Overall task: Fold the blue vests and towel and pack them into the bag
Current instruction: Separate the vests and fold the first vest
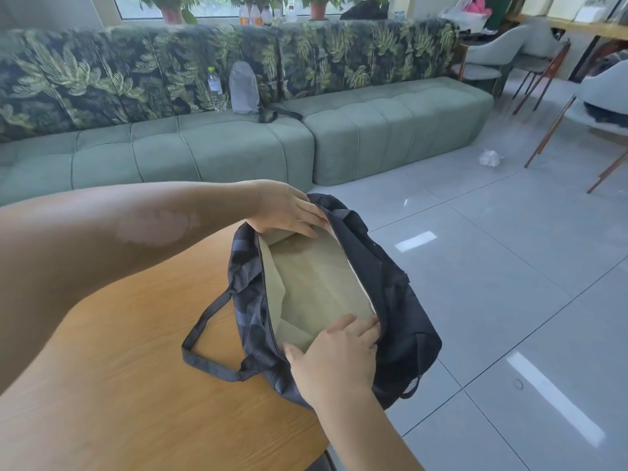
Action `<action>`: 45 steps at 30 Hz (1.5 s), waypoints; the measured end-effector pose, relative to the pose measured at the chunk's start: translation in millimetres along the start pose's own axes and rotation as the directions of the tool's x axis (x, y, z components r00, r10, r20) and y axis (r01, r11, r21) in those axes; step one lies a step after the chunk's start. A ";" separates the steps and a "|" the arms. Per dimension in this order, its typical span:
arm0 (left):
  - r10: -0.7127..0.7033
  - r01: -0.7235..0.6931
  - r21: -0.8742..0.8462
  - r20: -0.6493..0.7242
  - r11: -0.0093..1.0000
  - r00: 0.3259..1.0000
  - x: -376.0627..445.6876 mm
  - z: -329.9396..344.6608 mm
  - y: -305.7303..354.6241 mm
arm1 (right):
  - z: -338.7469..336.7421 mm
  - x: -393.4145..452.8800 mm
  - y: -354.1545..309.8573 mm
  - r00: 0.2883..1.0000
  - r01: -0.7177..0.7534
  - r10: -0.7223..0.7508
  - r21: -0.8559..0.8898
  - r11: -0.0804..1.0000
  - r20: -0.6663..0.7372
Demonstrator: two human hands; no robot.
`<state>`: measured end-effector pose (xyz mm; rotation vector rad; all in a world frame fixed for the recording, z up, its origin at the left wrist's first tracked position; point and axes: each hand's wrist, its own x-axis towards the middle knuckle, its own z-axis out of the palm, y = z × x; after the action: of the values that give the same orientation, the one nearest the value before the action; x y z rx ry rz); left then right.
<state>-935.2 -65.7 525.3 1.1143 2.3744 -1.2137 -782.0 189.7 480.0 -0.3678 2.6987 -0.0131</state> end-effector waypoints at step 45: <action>-0.941 0.566 -0.768 0.336 -0.300 -0.043 -326.2 -97.6 429.5 | 20.1 -191.9 -84.8 0.434 0.885 -0.822 0.002 0.466 -0.369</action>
<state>-390.8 -4.6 506.1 -1.1577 3.4036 0.4247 -583.6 158.3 544.0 -1.7941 2.4084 -0.6947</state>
